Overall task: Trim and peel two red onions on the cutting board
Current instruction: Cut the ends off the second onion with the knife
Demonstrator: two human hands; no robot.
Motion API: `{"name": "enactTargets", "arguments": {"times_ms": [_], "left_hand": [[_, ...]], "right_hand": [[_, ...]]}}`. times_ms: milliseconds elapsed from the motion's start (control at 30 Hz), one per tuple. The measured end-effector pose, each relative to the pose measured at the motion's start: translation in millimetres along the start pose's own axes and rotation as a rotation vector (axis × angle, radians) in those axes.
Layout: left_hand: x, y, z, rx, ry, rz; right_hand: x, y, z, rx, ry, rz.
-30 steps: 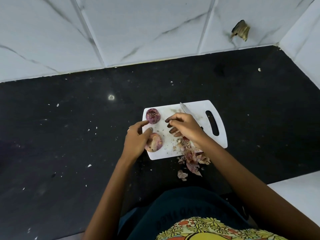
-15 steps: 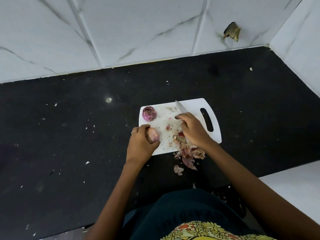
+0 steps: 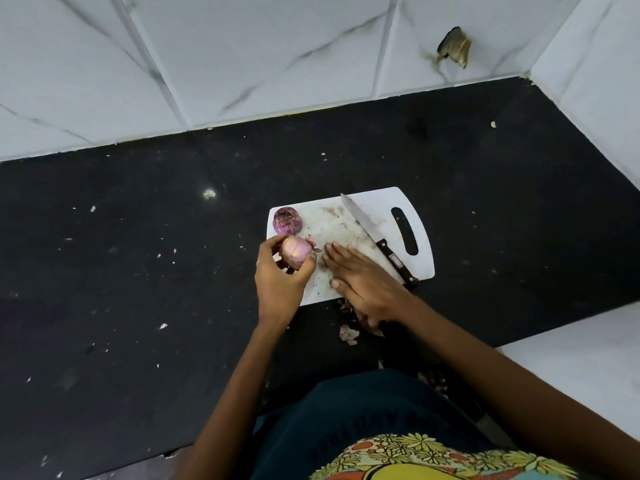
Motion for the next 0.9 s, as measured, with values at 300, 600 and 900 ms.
{"name": "enactTargets", "arguments": {"times_ms": [300, 600, 900], "left_hand": [[6, 12, -4, -0.086, 0.018, 0.042], [10, 11, -2, -0.121, 0.041, 0.004], [9, 34, 3, -0.041, 0.081, 0.09]], "right_hand": [[-33, -49, -14, 0.455, 0.113, -0.588], [7, -3, -8, 0.017, 0.063, -0.022], [-37, -36, -13, 0.588, 0.154, -0.441]]}}
Point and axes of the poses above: each hand's wrist, its own x-axis towards the middle knuckle, its own y-axis out of the palm, z = x × y, the point moved 8 cm from there along x, towards the middle knuckle, and after that the axes turned 1 degree about -y, right-handed, at the moved point
